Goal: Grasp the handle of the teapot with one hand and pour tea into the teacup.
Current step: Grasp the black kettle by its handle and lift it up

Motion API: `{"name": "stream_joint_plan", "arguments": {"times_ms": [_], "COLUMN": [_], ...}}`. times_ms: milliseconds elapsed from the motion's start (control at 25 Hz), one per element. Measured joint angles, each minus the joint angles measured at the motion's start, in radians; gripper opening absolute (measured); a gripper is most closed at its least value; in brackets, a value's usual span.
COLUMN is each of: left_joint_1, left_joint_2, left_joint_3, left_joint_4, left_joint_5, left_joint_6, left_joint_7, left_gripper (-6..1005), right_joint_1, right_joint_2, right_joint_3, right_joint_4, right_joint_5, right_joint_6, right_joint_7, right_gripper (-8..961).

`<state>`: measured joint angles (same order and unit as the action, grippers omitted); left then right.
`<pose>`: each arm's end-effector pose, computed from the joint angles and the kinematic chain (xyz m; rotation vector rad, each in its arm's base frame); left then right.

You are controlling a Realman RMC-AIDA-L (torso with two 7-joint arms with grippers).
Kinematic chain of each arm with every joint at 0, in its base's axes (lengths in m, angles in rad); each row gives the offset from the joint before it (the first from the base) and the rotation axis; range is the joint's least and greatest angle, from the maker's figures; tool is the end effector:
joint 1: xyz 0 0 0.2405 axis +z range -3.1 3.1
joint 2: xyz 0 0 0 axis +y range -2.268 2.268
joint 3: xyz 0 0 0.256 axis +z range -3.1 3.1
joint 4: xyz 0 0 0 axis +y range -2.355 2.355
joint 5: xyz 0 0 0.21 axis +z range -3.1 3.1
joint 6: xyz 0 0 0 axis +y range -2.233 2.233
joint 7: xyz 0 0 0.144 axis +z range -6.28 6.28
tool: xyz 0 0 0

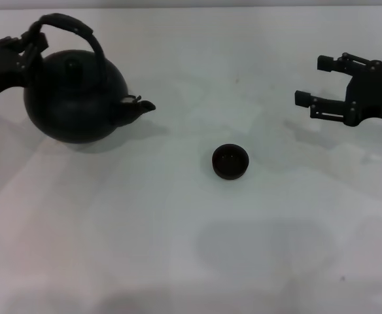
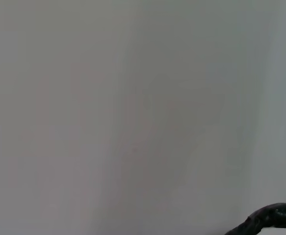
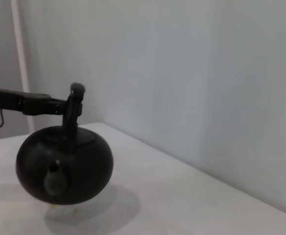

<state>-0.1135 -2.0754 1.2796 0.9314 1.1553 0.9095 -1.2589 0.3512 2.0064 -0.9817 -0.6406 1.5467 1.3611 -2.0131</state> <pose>-0.3021 0.3218 0.0283 -2.0473 -0.7103 -0.7303 0.3009 0.3181 0.0152 -2.5162 0.4396 0.6520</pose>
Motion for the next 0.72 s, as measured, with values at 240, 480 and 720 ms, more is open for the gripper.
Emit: {"name": "stream_joint_plan", "arguments": {"times_ms": [240, 480, 720], "left_joint_1": [0.033, 0.044, 0.043], "left_joint_2": [-0.002, -0.002, -0.001], "left_joint_3": [0.072, 0.181, 0.228], "left_joint_4": [0.161, 0.285, 0.365], "left_joint_5": [0.134, 0.293, 0.405], "left_joint_6": [-0.072, -0.198, -0.239], "left_joint_7": [-0.172, -0.304, -0.407], "left_gripper": [127, 127, 128], "right_joint_1": [0.000, -0.005, -0.011], "right_joint_2": [0.000, 0.000, -0.001], "right_joint_3": [0.014, 0.040, 0.086], "right_joint_4": [0.006, 0.011, 0.020], "right_joint_5": [0.020, 0.046, 0.068], "right_joint_6": [0.001, 0.002, 0.004], "right_joint_7": [-0.007, -0.009, -0.015], "right_gripper": [868, 868, 868]}}
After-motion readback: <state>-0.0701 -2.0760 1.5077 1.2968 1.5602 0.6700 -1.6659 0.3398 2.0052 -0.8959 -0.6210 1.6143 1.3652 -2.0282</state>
